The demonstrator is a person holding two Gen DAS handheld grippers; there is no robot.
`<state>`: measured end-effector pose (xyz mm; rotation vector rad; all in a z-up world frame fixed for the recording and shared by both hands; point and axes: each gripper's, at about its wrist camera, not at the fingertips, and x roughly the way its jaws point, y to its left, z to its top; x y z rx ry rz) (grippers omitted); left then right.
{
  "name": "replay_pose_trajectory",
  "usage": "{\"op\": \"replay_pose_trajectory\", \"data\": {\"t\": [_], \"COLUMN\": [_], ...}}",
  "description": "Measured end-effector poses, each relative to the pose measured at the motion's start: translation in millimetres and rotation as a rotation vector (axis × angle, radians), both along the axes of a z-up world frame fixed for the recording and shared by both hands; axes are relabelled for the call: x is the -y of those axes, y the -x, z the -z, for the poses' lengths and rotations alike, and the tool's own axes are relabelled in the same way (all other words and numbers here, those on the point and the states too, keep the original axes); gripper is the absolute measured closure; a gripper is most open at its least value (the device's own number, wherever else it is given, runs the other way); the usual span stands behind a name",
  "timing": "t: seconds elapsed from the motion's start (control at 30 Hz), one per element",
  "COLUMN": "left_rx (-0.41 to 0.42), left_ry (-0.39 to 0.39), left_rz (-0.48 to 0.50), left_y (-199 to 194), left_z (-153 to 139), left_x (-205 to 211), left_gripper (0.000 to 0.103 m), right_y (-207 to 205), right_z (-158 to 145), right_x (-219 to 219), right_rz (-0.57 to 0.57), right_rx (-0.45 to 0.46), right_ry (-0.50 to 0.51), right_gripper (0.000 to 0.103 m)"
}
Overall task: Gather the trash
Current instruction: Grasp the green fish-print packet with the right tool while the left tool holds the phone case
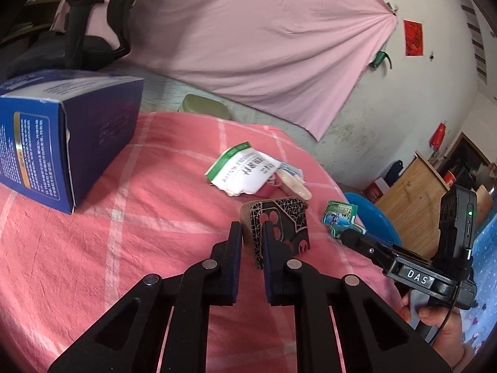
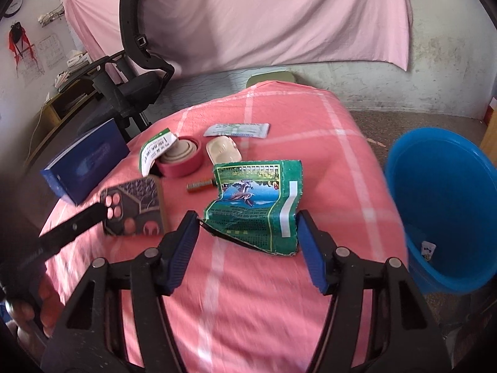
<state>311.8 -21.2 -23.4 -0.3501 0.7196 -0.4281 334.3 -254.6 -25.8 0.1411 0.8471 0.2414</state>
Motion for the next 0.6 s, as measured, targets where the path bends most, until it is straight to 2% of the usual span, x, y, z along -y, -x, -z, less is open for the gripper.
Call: {"op": "replay_pose_trajectory", "data": {"t": [0.3,0.43,0.6], "left_rx": [0.135,0.141,0.08], "left_ry": [-0.031,-0.037,-0.082], "left_rz": [0.122,0.16,0.185], "left_y": [21,23,18], "left_z": [-13,-13,-6], "left_x": [27,39,56], "left_gripper": [0.096,0.096,0.096], "right_y": [40,51,59], "right_z": [-4,2,3], "right_x": [17,24,27], "right_rz": [0.025,0.038,0.05], "right_rx": [0.013,0.0,0.003], "right_ry": [0.038,0.035,0.023], "right_gripper": [0.024,0.024,0.024]}}
